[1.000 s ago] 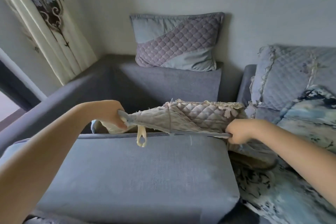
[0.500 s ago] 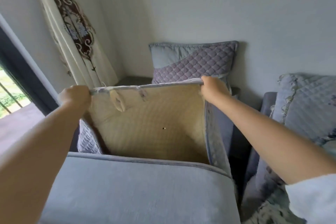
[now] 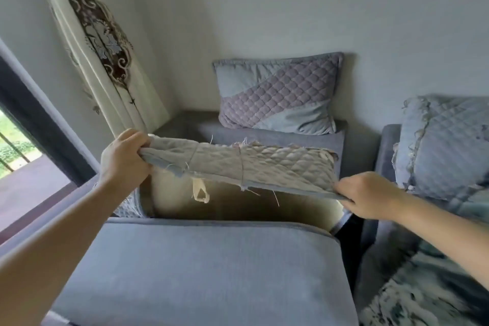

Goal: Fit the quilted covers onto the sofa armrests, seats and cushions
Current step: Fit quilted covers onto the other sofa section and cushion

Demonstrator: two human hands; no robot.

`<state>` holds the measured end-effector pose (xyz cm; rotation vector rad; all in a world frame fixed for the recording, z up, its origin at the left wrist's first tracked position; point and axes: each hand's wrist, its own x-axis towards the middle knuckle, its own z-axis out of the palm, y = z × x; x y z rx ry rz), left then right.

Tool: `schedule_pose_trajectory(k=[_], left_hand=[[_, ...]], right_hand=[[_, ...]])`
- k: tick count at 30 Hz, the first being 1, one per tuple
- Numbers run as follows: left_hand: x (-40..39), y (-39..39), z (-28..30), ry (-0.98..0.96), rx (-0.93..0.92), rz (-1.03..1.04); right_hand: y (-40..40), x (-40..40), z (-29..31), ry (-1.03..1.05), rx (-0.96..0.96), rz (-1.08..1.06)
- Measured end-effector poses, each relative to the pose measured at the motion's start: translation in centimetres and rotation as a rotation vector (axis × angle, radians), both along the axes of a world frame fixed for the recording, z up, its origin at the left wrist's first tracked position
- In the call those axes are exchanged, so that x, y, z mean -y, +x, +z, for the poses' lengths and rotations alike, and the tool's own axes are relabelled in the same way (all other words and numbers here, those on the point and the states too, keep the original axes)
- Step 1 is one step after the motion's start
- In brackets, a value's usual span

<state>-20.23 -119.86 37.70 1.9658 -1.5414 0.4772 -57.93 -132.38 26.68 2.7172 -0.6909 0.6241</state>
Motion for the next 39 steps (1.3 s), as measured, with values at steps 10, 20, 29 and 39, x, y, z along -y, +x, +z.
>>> schedule_pose_trajectory(k=[10, 20, 29, 39], left_hand=[[-8.5, 1.0, -9.6, 0.306, -0.004, -0.208], [-12.5, -2.7, -16.8, 0.224, -0.376, 0.064], [-8.9, -1.3, -17.3, -0.015, -0.509, 0.235], [-9.0, -1.2, -17.0, -0.082, -0.621, 0.073]], right_hand=[[-1.2, -11.1, -5.2, 0.087, 0.016, -0.012], [1.4, -15.4, -7.9, 0.085, 0.114, -0.389], [2.3, -19.5, -6.8, -0.017, -0.064, -0.182], [4.7, -20.2, -3.9, 0.28, -0.324, -0.403]])
